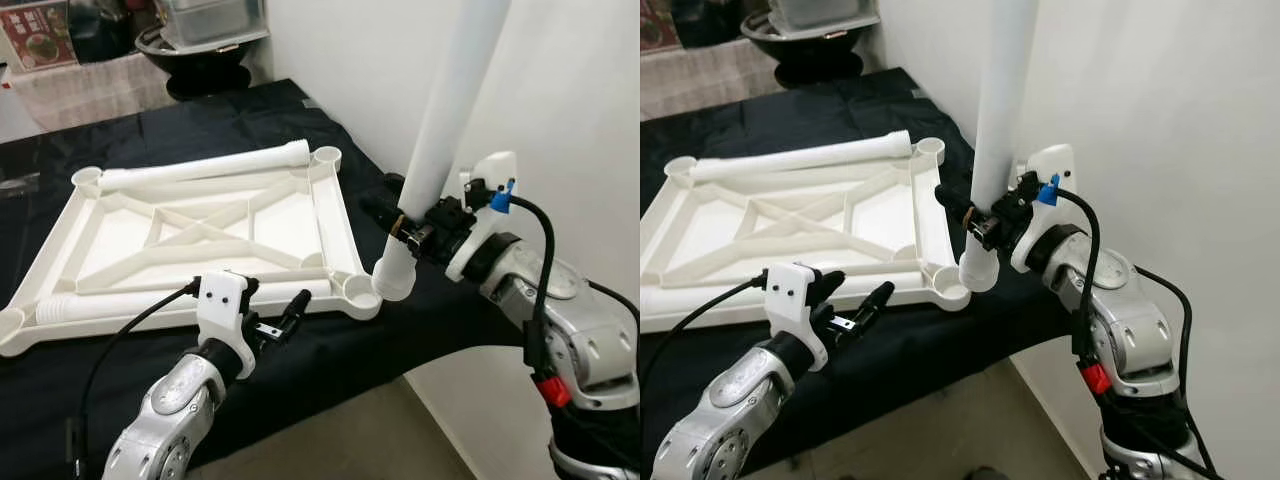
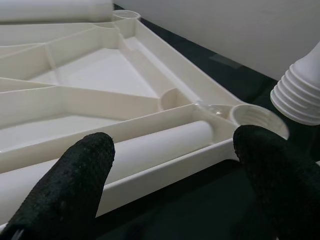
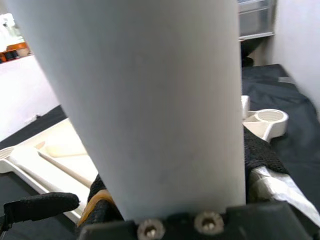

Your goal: Building children table

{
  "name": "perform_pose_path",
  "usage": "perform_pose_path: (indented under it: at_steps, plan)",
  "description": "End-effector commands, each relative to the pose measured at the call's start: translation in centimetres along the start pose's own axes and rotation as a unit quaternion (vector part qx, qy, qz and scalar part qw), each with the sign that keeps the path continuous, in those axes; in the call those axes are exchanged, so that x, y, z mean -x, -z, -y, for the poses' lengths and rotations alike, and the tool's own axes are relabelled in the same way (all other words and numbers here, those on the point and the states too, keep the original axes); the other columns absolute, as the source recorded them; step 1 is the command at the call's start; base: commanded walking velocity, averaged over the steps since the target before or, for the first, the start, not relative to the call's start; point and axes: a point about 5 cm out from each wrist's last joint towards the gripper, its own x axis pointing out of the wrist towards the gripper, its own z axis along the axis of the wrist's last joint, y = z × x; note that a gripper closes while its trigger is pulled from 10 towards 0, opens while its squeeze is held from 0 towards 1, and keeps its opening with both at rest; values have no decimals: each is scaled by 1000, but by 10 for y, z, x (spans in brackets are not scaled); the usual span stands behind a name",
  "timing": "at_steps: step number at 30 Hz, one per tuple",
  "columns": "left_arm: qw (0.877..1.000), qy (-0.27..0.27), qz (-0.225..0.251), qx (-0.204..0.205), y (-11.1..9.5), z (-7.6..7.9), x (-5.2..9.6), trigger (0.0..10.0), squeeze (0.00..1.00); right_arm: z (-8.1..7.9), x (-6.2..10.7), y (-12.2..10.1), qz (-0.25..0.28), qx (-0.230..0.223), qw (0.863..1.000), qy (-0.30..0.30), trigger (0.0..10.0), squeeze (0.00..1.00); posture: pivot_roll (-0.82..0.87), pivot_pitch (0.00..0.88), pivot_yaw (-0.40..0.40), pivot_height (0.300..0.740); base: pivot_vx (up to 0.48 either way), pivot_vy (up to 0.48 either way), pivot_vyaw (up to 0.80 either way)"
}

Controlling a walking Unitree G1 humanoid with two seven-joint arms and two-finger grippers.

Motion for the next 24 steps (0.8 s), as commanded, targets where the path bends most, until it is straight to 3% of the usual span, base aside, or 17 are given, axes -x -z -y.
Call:
perform_pose_path:
  at_steps: [1, 7, 12, 18, 24]
  plan:
    - [1000, -10, 1, -16, -2, -4, 4, 10000, 0, -4, -3, -8, 15, 9, 1000, -19, 10000, 0, -59, 180, -11, 740, 0, 480, 0]
    - [998, -12, 5, -57, -8, -11, 10, 10000, 0, 5, -5, -17, 31, 22, 998, -41, 10000, 0, -58, 203, 3, 740, 0, 80, 0]
    - [997, 36, 4, -63, 0, -6, 24, 10000, 0, 17, -4, -21, 35, 22, 994, -98, 10000, 0, -46, 213, -2, 740, 0, 0, 0]
    - [999, 37, 19, -22, -1, -7, 23, 10000, 0, 35, 3, -28, 40, 3, 982, -183, 10000, 0, -35, 218, -1, 740, 0, 0, 0]
    - [999, 38, 32, -22, -6, -3, 21, 10000, 0, 59, 7, -39, 48, -6, 973, -227, 10000, 0, -20, 239, -9, 740, 0, 0, 0]
